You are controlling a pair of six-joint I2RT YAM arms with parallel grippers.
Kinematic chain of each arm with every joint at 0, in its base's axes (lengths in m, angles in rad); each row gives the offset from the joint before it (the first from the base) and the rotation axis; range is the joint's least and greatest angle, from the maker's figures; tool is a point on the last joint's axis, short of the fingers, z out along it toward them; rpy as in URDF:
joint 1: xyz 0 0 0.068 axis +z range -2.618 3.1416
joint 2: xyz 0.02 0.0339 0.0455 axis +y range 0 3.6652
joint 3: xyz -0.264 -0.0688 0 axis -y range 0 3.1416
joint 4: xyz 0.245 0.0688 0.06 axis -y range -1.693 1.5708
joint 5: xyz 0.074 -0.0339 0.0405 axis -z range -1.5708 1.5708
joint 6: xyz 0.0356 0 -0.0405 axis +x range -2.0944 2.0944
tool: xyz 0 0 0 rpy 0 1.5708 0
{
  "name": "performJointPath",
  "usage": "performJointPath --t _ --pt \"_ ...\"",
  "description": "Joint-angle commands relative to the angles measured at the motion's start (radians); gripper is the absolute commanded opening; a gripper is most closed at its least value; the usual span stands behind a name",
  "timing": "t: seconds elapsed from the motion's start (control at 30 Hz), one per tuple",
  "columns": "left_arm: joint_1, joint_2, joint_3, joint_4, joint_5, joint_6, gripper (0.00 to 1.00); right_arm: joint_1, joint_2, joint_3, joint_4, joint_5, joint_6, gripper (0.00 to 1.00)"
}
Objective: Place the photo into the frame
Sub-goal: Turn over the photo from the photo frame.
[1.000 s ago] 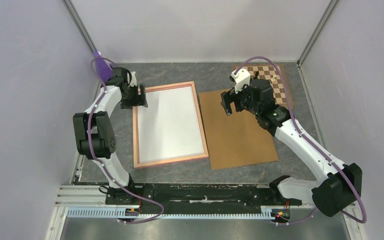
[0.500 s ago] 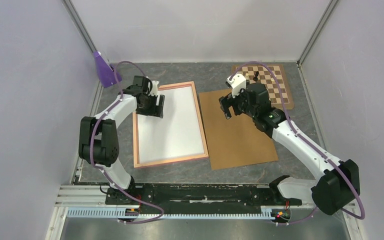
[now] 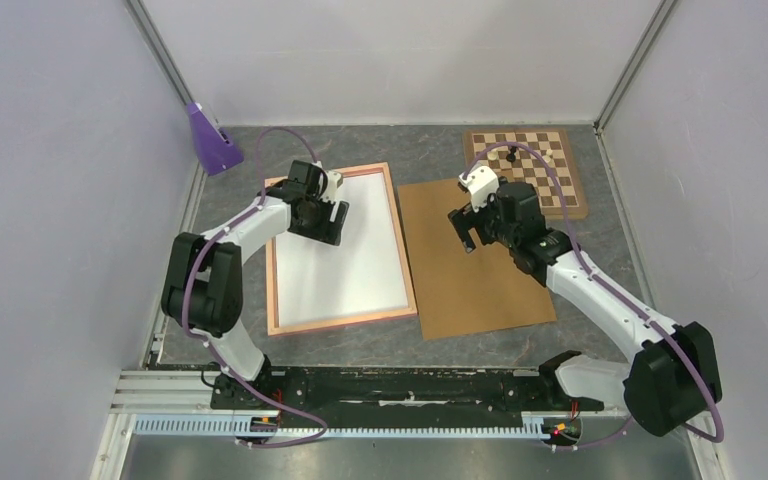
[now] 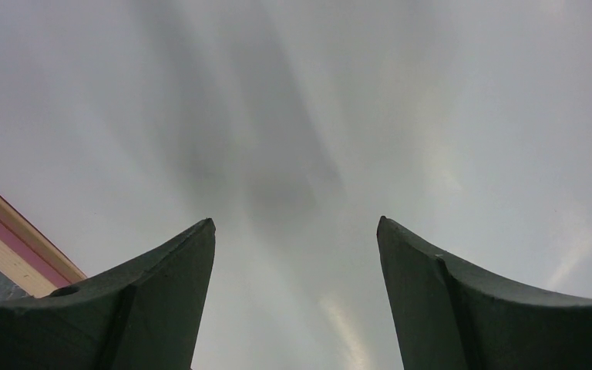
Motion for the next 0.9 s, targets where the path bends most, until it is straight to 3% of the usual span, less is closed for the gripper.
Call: performJointPath --t 0.0,0.87 --pt "0.002 0.015 -0.004 0.041 -0.030 0.061 0.83 -0.014 -0.040 -0.017 0.054 0.003 -0.015 0.91" --pt "0.004 0.083 -0.011 0.042 -0.090 0.072 0.82 -0.036 -0.068 -0.023 0.056 -0.046 0.014 0.91"
